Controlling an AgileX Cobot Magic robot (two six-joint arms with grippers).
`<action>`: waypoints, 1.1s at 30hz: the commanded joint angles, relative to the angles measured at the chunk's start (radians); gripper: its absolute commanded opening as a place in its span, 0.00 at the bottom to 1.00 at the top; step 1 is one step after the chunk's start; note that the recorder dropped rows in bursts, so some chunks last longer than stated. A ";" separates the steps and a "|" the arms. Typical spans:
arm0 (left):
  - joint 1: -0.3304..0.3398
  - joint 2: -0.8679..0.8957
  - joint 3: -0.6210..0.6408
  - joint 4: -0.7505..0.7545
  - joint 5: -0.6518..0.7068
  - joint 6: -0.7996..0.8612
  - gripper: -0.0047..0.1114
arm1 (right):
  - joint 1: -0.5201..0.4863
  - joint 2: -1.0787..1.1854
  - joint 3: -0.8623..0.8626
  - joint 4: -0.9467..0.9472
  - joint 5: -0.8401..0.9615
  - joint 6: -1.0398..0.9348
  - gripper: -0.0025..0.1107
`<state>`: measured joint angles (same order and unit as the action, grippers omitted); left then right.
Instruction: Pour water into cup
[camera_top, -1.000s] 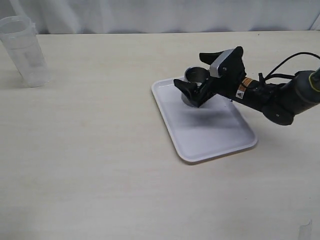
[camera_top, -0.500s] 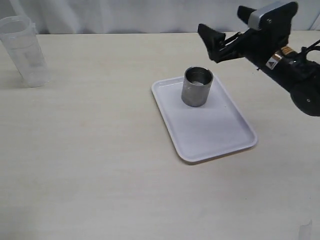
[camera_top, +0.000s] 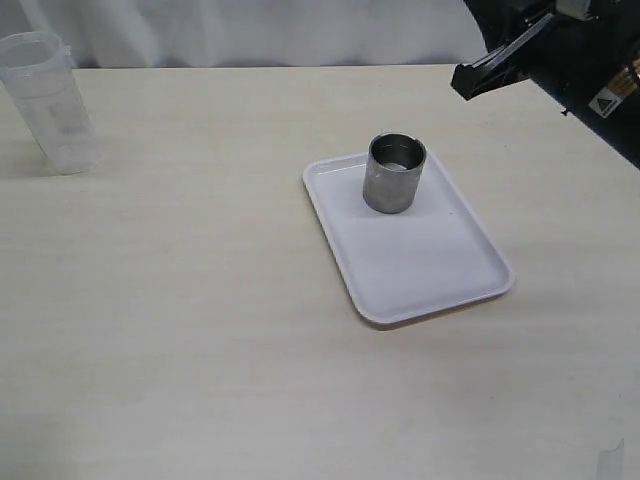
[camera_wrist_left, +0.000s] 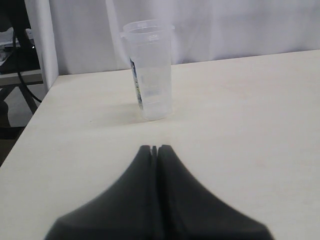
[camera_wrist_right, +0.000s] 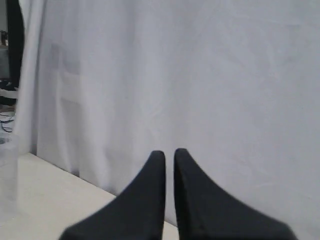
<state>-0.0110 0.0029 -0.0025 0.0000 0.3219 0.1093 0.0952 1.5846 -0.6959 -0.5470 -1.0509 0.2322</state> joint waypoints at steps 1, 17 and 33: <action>-0.004 -0.003 0.003 0.000 0.000 -0.006 0.04 | 0.000 -0.084 0.004 -0.048 0.066 0.157 0.06; -0.004 -0.003 0.003 0.000 0.000 -0.006 0.04 | 0.000 -0.666 0.145 -0.075 0.456 0.288 0.06; -0.004 -0.003 0.003 0.000 -0.003 -0.006 0.04 | 0.000 -1.188 0.425 -0.075 0.456 0.305 0.06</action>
<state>-0.0110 0.0029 -0.0025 0.0000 0.3241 0.1093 0.0952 0.4525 -0.2987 -0.6155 -0.6029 0.5346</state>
